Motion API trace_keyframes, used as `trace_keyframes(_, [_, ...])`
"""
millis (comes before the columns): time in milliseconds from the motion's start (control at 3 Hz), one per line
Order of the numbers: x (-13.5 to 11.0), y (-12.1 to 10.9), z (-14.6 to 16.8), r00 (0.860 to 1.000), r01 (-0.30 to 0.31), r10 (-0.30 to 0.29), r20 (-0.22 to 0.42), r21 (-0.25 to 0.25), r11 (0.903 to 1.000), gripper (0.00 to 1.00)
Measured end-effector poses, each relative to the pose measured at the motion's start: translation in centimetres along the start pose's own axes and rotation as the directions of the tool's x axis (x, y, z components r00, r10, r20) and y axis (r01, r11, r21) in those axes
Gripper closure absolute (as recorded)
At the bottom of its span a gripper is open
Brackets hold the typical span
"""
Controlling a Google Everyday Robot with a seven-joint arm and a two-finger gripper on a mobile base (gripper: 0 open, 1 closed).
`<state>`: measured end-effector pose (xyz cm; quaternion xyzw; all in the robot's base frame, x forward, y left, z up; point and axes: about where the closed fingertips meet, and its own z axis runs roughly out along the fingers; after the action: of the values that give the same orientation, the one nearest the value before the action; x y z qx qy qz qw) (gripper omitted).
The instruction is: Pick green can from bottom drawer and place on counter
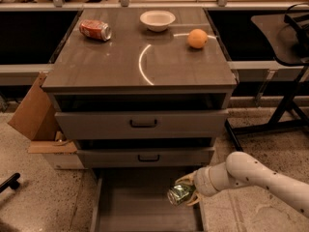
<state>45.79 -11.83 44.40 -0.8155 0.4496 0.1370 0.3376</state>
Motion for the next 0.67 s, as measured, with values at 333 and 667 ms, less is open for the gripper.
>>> trace_keyframes(333, [0.0, 0.0, 0.0, 1.0, 0.0, 0.0, 0.0, 0.0, 1.0, 1.0])
trace_keyframes(667, [-1.0, -1.1, -1.0, 1.0, -0.006, 0.006, 0.019, -0.027, 0.9996, 1.0])
